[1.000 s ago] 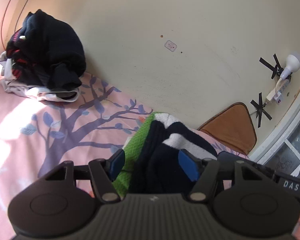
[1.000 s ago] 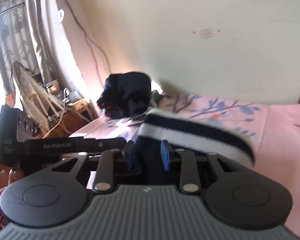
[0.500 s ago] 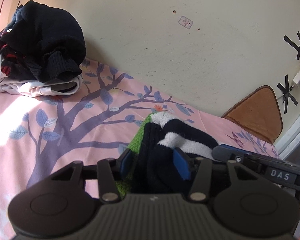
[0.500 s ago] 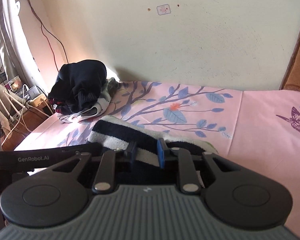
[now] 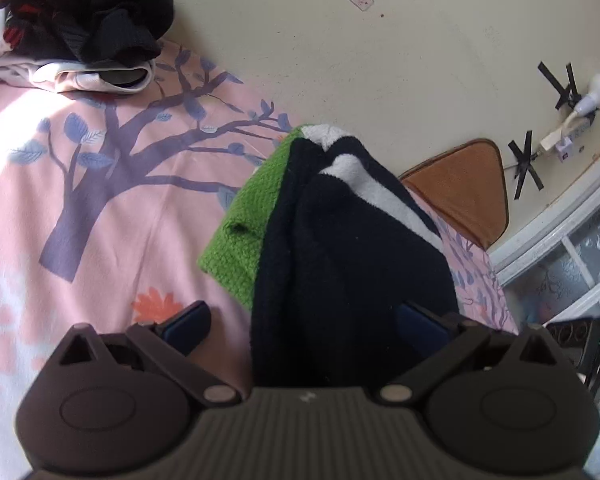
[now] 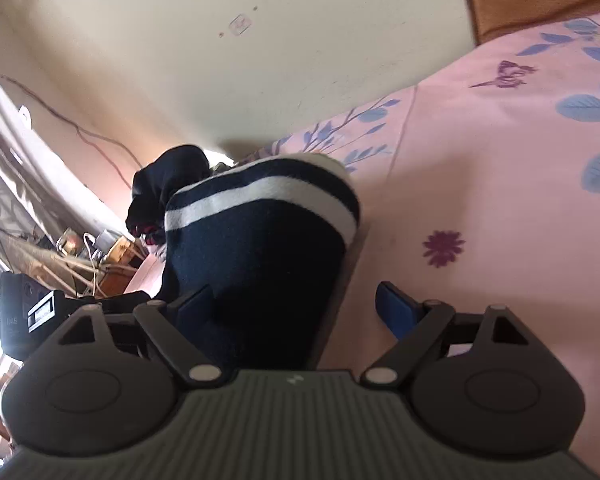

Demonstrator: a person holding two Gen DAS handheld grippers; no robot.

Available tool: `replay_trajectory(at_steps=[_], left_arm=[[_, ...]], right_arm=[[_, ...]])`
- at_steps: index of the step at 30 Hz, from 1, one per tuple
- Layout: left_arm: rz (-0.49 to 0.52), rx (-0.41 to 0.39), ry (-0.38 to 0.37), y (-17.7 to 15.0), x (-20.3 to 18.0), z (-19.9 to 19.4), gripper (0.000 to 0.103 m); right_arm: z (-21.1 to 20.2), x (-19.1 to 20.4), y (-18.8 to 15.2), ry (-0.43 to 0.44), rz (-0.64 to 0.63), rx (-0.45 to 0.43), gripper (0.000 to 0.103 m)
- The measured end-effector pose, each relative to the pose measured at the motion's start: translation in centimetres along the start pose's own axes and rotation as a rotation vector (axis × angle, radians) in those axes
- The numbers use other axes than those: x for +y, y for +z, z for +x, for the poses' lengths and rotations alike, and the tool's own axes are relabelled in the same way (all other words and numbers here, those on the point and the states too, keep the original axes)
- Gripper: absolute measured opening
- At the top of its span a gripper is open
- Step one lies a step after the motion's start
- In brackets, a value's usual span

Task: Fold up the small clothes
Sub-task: 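Grip the folded sweater bundle with both grippers and lift it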

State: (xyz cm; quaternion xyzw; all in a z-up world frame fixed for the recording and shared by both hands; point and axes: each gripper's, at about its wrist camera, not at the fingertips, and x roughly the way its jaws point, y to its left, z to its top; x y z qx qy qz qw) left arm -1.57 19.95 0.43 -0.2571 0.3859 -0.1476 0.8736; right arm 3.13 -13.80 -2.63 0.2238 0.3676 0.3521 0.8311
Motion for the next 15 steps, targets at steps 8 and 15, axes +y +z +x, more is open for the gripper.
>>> replay_trajectory(at_steps=[8, 15], left_arm=[[0.148, -0.091, 0.114, -2.0, -2.8, 1.8, 0.102], [0.220, -0.129, 0.225, -2.8, -4.4, 2.8, 0.103]], right_arm=[[4.8, 2.1, 1.1, 0.026, -0.097, 0.028, 0.081], [3.6, 0.9, 0.6, 0.066, -0.034, 0.000, 0.081]])
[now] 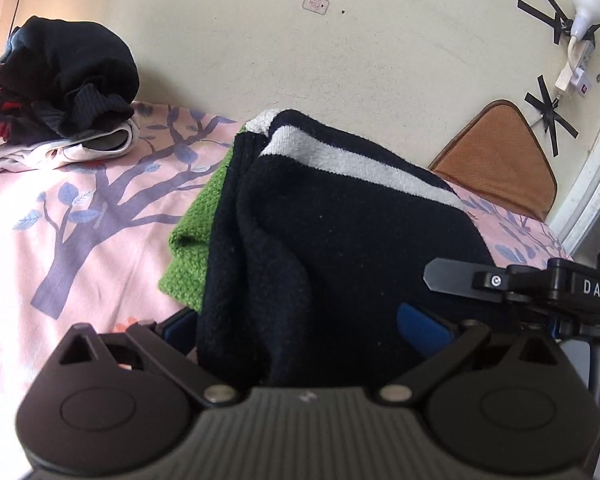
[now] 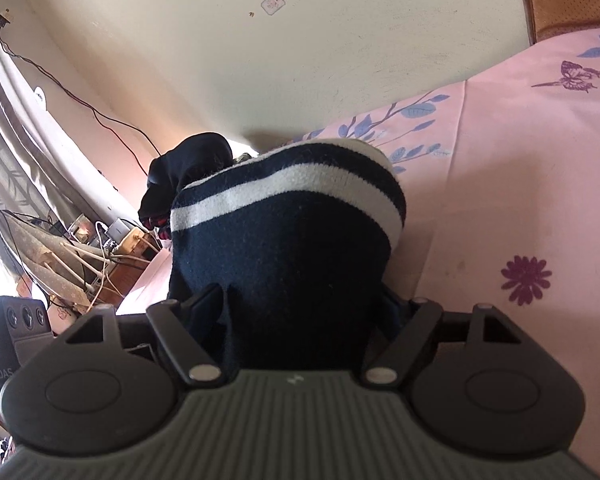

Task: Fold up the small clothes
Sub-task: 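Grip the folded sweater bundle with both grippers and lift it, then hold the sweater bundle with both grippers and carry it toward the clothes stack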

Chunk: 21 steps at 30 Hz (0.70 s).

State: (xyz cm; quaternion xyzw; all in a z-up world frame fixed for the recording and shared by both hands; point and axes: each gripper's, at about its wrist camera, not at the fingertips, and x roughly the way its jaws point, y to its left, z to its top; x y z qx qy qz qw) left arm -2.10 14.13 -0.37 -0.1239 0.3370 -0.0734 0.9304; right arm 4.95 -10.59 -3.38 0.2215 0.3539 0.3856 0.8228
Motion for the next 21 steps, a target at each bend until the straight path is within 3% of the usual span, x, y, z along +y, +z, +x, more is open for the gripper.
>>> replay_trajectory(at_steps=[12, 16, 21], left_arm=[[-0.004, -0.004, 0.005, -0.18, 0.03, -0.10, 0.103], [-0.005, -0.005, 0.010, -0.25, -0.21, -0.18, 0.103], [-0.006, -0.007, 0.016, -0.28, -0.30, -0.24, 0.103]], right_arm=[[-0.70, 0.37, -0.45, -0.006, -0.059, 0.006, 0.087], [-0.56, 0.17, -0.16, 0.033, -0.047, 0.026, 0.096], [-0.56, 0.24, -0.03, 0.036, -0.061, 0.044, 0.096]])
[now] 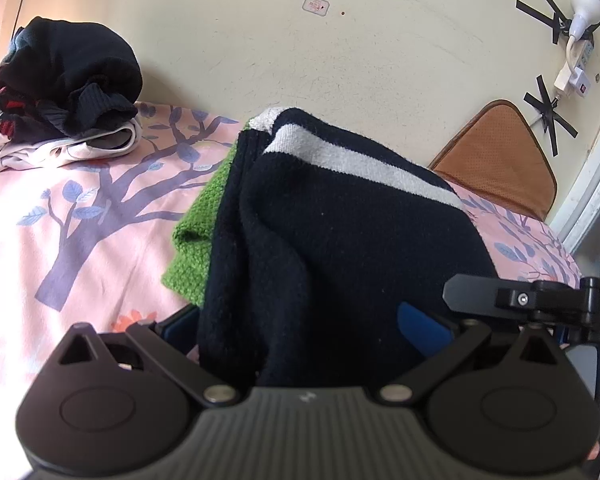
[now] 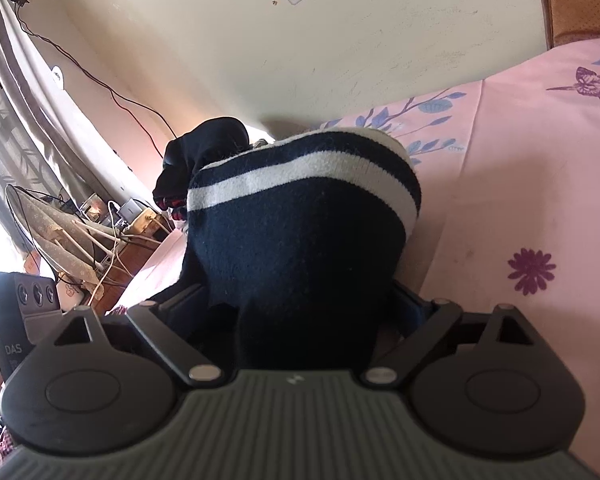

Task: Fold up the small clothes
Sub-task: 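Hold the sweater bundle with both grippers and carry it toward the clothes stack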

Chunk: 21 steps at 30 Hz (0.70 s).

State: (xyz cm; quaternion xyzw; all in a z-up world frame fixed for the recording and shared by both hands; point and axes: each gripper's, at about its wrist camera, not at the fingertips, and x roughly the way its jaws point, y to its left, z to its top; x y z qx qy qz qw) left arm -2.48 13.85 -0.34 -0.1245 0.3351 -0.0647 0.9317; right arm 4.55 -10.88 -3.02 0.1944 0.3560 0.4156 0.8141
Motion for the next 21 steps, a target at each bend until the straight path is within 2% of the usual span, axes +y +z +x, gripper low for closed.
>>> replay_trajectory(at_steps=[21], left_arm=[[-0.006, -0.006, 0.010, -0.08, -0.13, -0.14, 0.103]], right_arm=[[-0.13, -0.06, -0.01, 0.004, -0.002, 0.002, 0.096]])
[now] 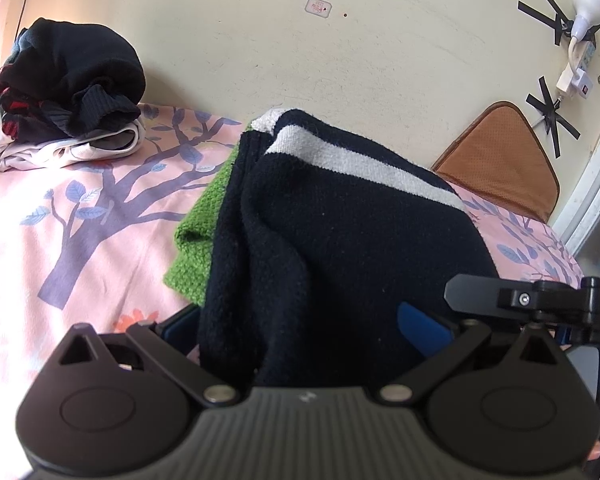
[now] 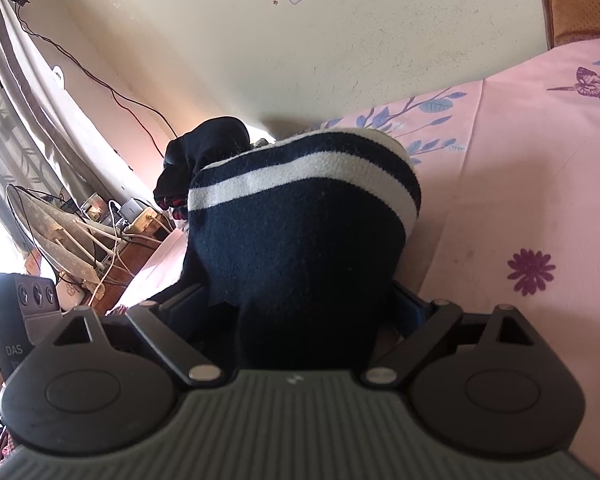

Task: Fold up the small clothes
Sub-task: 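Hold the sweater bundle with both grippers and carry it toward the clothes stack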

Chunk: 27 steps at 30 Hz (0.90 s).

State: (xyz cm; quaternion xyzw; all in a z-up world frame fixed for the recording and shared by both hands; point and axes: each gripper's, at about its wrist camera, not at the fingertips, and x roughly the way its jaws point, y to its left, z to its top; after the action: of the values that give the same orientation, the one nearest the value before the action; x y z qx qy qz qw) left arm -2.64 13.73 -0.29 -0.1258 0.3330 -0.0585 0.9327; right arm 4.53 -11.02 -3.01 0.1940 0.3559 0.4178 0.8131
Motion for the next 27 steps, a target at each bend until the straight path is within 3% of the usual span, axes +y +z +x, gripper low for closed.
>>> replay_trajectory(at_steps=[27], left_arm=[[-0.045, -0.026, -0.025, -0.44, -0.07, -0.66, 0.103]], right_arm=[[-0.27, 0.01, -0.08, -0.010, 0.014, -0.018, 0.096]])
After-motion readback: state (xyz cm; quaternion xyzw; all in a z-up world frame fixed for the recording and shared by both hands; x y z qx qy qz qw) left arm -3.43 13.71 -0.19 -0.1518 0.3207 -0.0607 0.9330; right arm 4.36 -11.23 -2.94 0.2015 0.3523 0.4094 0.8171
